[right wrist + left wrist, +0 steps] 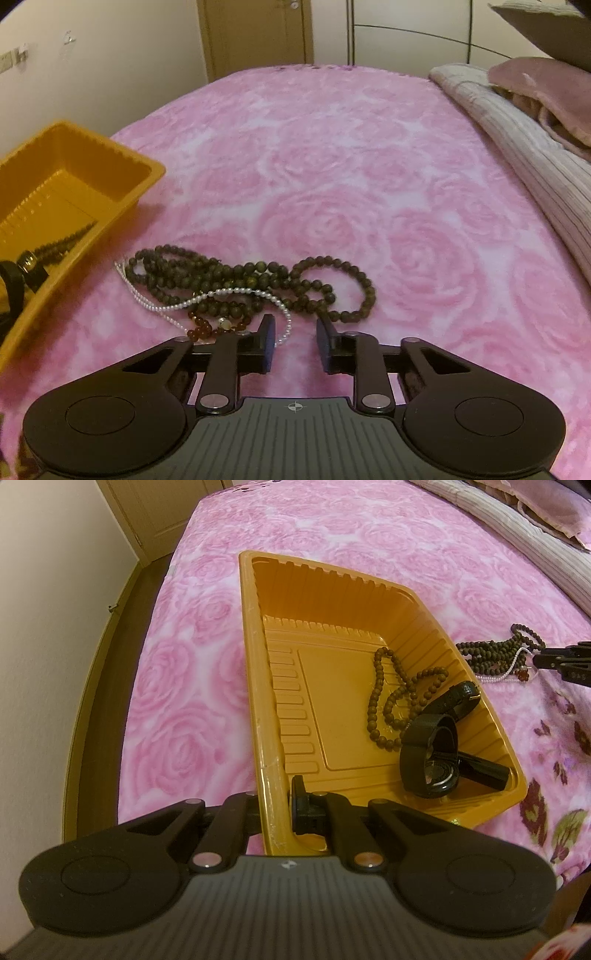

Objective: Organize jewelry
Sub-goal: 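Pinch the white pearl strand in the necklace pile with the right gripper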

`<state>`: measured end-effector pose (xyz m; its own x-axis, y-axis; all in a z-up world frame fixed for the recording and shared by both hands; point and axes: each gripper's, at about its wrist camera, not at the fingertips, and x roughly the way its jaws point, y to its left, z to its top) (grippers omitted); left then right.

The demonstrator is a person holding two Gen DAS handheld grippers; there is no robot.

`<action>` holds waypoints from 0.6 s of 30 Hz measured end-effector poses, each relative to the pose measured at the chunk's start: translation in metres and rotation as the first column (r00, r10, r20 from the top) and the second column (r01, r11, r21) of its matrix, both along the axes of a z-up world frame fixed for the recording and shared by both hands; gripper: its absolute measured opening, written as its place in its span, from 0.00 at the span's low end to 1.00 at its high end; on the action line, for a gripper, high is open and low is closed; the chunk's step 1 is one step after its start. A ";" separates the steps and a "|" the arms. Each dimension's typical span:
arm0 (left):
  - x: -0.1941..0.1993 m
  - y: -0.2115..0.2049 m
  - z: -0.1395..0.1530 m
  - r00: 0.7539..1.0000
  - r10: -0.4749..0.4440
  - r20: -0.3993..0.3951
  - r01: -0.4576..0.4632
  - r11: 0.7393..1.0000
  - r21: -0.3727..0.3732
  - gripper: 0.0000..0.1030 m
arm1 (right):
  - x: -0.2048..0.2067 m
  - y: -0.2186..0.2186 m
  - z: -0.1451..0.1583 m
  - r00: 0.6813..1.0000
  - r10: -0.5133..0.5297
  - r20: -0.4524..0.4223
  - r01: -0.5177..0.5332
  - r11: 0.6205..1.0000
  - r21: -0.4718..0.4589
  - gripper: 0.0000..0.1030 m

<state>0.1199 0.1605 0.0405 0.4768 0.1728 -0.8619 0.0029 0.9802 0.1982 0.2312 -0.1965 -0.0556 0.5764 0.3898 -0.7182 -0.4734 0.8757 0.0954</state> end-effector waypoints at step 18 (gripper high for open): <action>-0.001 0.002 -0.001 1.000 0.005 -0.001 -0.005 1.000 -0.003 0.04 | -0.038 0.007 0.063 0.976 0.056 0.211 -0.050 0.998 -0.032 0.02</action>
<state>0.1185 0.1620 0.0396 0.4753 0.1725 -0.8628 -0.0018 0.9808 0.1951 0.1931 -0.1890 0.0071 0.6956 0.4069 -0.5921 -0.5263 0.8496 -0.0345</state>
